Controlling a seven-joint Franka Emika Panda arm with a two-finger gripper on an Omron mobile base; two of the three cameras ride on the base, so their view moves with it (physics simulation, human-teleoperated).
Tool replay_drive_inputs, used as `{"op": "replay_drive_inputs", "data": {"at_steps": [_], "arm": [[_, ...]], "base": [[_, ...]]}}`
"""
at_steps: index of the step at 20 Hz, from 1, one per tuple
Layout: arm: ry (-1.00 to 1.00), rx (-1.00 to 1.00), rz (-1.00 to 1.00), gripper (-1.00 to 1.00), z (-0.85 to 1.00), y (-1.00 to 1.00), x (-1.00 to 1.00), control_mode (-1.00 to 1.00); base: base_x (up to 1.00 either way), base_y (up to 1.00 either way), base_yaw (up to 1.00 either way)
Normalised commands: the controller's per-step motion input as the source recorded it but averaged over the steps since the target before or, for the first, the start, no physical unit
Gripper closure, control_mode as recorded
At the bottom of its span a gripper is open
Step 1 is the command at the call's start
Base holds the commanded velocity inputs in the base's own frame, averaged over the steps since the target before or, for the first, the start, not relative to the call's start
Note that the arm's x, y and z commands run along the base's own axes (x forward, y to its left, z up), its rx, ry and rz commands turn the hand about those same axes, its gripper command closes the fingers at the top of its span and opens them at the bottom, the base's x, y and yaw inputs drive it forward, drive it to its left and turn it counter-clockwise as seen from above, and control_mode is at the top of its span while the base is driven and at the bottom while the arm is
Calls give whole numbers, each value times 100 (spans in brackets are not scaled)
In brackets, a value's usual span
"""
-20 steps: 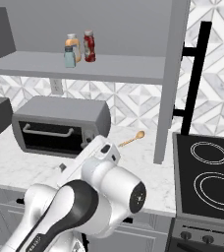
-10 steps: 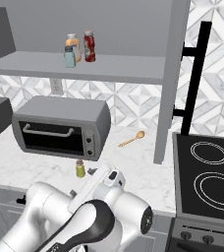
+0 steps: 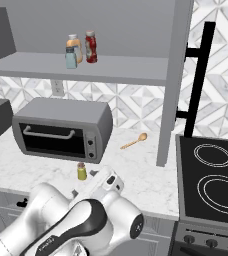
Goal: Put the shaker and condiment bottle from the counter next to their counterparts in the cabinet.
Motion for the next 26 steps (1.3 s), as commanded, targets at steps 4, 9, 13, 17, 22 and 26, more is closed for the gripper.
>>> {"op": "replay_drive_inputs", "data": {"at_steps": [4, 9, 13, 17, 22, 26], "arm": [[0, 0, -9, -100, -67, 0, 68, -100], [0, 0, 0, -100, -51, 11, 43, -100], [0, 0, 2, -100, -17, 11, 34, -100], [6, 0, 11, -100, 0, 0, 33, -100], [9, 0, 17, -100, 0, -5, 6, -100], [6, 0, 18, -100, 0, -18, 0, -100]], "base": [[0, 0, 0], [0, 0, 0], [0, 0, 0], [0, 0, 0], [0, 0, 0], [0, 0, 0]]}}
